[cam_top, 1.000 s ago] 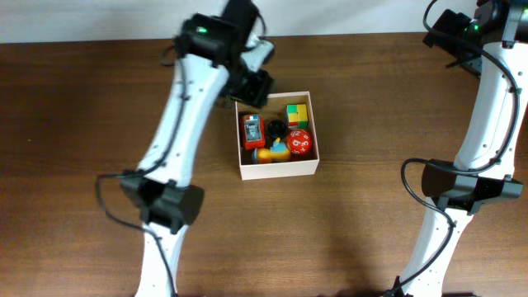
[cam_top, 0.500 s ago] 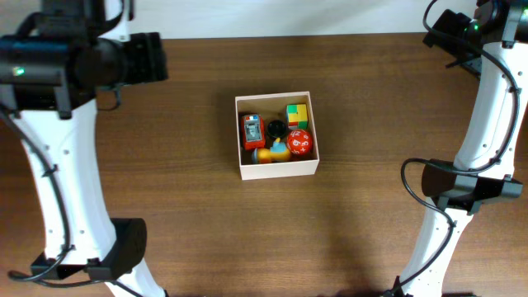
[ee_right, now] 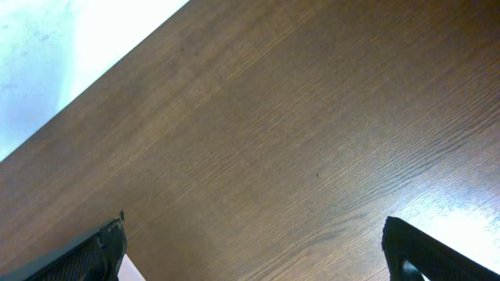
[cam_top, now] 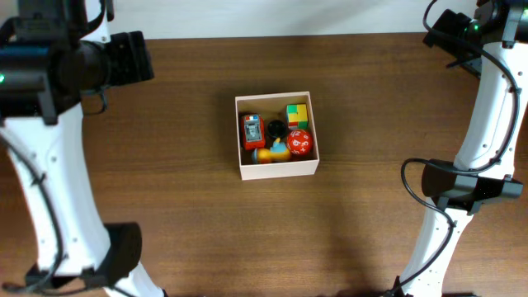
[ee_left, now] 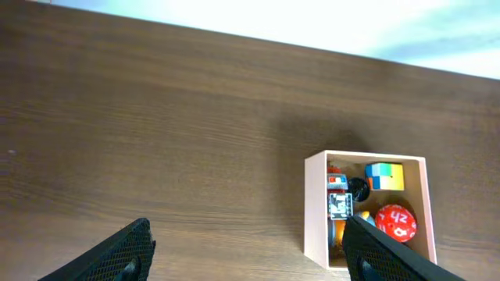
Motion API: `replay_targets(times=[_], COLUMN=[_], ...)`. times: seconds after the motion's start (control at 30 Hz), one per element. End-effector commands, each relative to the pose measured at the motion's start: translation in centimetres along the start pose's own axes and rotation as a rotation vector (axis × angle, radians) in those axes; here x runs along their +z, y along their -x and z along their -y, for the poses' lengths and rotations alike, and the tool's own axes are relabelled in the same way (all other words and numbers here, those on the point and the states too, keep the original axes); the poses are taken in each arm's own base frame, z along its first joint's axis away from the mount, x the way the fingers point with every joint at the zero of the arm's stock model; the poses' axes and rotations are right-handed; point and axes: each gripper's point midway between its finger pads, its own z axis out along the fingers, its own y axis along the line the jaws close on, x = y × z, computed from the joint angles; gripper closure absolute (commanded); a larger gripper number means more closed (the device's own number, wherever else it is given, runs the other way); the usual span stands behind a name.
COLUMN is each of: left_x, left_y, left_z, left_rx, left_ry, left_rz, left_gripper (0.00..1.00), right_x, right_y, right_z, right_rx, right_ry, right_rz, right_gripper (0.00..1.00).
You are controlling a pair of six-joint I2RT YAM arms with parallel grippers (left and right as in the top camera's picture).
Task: Pack container
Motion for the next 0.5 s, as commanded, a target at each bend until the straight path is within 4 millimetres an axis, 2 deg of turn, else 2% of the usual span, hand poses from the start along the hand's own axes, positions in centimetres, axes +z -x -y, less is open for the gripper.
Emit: replay_targets(times=[0.0,0.1,0.23,0.3,0.33,0.47], left_x=[-8.1,-10.0,-9.7,-9.0,-8.0,-4.2], left_y=[-0.9,-2.7,-6.0,-7.8,-8.8,-10.5], left_z=[-0.7,-1.6,-4.7,-6.2,-6.6,-6.4], left_rx=[-0.011,-0.026,-0.162,-0.235,-0.253,-0.256], left_ry=[0.009,0.043,0.194,0.270,0.287,0.251], left_rz=[0.160,0.165,0.106,0.076,0.063,0.077], left_gripper=[0.21,0.21,0.21,0.21,0.21,0.21], right_x=[-2.1,-2.1,-2.1,-2.1,-2.1,-2.1], right_y=[0.6,0.6,0.6,0.6,0.6,0.6], right_z=[0.3,0.3,0.3,0.3,0.3,0.3], right_rx=[0.022,0.022,0.022,0.022,0.022,0.022], right_ry=[0.018,0.018,0.018,0.018,0.018,0.018], right_rz=[0.044,0.044,0.044,0.044,0.044,0.044], right_gripper=[0.01,0.01,0.01,0.01,0.01,0.01])
